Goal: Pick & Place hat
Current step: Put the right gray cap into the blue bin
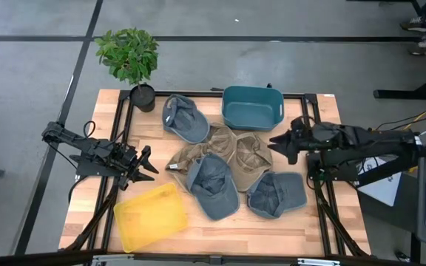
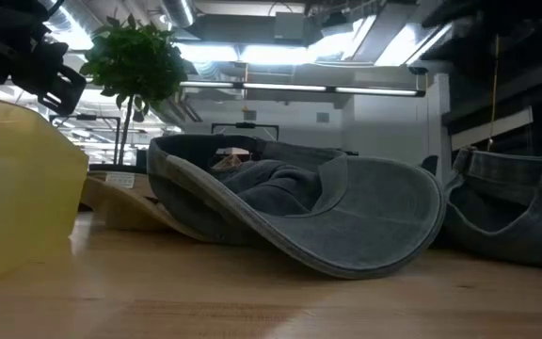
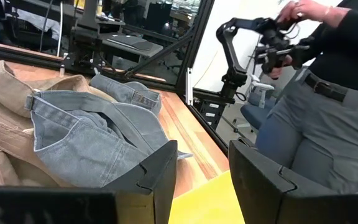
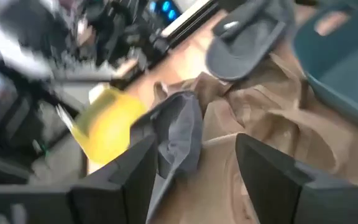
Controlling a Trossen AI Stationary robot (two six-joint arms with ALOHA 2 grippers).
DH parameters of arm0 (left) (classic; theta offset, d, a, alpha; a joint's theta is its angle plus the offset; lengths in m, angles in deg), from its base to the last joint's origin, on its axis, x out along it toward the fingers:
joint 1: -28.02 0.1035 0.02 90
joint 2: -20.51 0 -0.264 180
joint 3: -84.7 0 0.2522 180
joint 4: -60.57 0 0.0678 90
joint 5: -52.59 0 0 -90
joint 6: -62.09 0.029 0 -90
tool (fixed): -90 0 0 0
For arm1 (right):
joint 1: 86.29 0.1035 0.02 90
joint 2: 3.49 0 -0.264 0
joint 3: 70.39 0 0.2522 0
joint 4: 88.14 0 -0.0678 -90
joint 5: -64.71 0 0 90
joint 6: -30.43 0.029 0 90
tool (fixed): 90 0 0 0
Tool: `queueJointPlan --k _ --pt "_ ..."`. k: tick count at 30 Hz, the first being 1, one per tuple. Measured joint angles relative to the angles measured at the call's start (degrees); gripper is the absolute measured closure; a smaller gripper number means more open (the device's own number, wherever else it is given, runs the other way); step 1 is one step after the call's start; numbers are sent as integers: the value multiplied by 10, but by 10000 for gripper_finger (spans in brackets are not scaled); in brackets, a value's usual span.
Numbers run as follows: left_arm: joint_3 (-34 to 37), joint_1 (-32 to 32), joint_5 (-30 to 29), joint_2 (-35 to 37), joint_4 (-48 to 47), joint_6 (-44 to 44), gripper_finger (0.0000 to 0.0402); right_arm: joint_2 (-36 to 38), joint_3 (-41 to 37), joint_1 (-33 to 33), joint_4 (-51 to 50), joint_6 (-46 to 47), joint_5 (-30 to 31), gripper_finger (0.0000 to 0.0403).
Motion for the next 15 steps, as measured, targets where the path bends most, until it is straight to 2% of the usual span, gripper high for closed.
queueJointPlan --k 6,11,15 --pt "0 0 0 0 0 0 262 -110 79 50 -16 -212 0 186" --pt "0 0 0 0 0 0 262 -186 125 83 -27 -278 -5 186" --pt "0 0 0 0 0 0 262 -233 145 97 -43 -335 -73 186"
